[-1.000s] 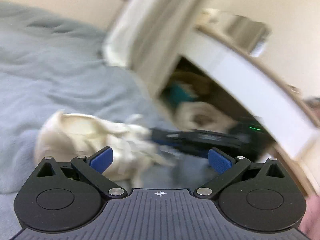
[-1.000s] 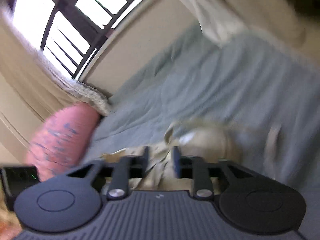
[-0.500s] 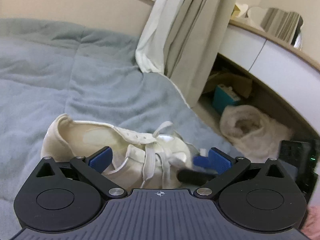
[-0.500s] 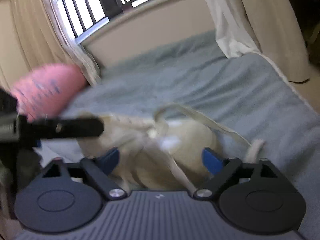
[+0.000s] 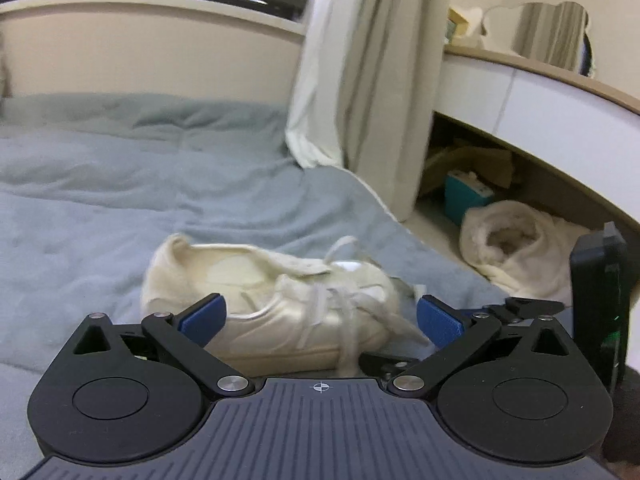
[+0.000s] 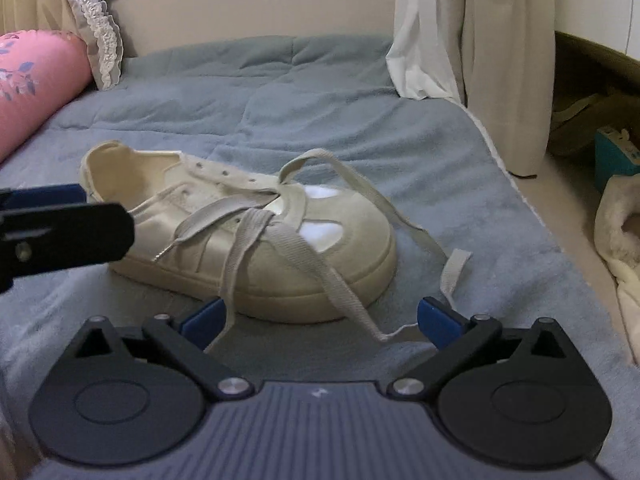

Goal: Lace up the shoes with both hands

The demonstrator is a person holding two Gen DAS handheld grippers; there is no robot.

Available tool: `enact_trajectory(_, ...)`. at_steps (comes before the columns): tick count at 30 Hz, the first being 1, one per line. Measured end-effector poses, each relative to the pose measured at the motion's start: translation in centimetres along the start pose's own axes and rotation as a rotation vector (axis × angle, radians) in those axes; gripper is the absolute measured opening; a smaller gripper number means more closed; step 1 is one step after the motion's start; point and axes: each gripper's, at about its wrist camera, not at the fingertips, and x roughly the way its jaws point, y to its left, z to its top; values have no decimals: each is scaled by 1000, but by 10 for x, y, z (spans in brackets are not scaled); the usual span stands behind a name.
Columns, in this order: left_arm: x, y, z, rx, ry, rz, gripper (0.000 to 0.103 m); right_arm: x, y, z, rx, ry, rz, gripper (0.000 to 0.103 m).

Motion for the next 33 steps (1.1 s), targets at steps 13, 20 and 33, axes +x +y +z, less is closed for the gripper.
enact_trajectory(13,17,-26,1,40,81,125,103,-15,5,-33,38,-27,58,103)
enact_trajectory(20,-16,-72,26,121,32,172,103,-58,-30,-34,163,-155,99,103)
enact_trajectory(33,-54,-37,-6,145,-49,221,103,-85,-32,-37,163,-230,174,103)
